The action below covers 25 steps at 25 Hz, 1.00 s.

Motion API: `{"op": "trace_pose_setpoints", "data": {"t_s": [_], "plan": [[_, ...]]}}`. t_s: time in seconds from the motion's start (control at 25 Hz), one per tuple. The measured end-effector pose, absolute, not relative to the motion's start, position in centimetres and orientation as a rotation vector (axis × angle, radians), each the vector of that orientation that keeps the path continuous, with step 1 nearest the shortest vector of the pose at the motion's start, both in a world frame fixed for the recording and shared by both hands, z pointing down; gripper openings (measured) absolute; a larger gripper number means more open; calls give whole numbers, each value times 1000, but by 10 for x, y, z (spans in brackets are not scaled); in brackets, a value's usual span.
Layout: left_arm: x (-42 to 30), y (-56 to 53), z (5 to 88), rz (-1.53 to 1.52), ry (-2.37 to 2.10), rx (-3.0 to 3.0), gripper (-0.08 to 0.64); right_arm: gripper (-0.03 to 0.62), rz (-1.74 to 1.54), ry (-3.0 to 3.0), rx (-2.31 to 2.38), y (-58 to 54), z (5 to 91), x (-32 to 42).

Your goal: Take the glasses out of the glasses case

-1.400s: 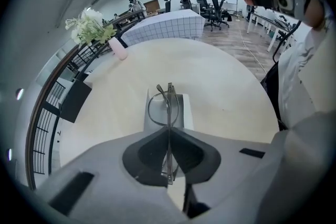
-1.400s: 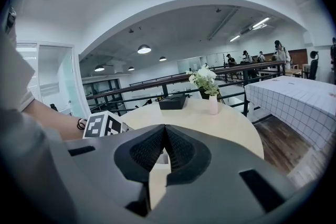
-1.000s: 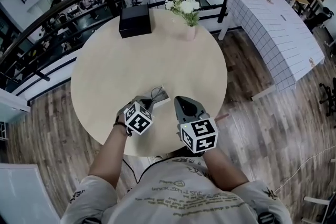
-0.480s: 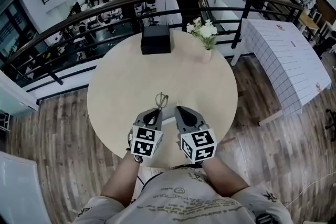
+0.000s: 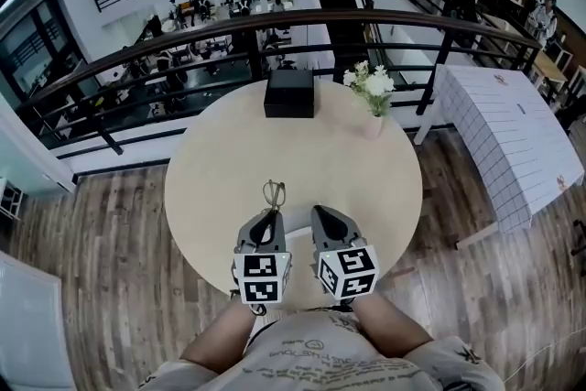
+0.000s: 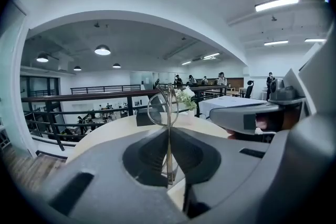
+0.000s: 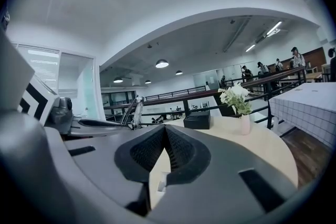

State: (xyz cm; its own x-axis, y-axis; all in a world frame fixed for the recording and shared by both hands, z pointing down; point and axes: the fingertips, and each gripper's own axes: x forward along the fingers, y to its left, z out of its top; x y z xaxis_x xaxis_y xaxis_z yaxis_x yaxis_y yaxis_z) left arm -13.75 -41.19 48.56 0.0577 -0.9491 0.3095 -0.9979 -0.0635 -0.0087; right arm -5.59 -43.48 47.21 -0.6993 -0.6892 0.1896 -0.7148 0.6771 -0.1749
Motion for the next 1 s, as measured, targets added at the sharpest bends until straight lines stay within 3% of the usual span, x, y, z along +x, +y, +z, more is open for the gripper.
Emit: {"op": "trace_pose_setpoints", "data": {"t_s": [1.0], "plan": [[-129,-418,502,339,-1917,2086,25,14,391,-2774,1124,-435,478,-56]]}}
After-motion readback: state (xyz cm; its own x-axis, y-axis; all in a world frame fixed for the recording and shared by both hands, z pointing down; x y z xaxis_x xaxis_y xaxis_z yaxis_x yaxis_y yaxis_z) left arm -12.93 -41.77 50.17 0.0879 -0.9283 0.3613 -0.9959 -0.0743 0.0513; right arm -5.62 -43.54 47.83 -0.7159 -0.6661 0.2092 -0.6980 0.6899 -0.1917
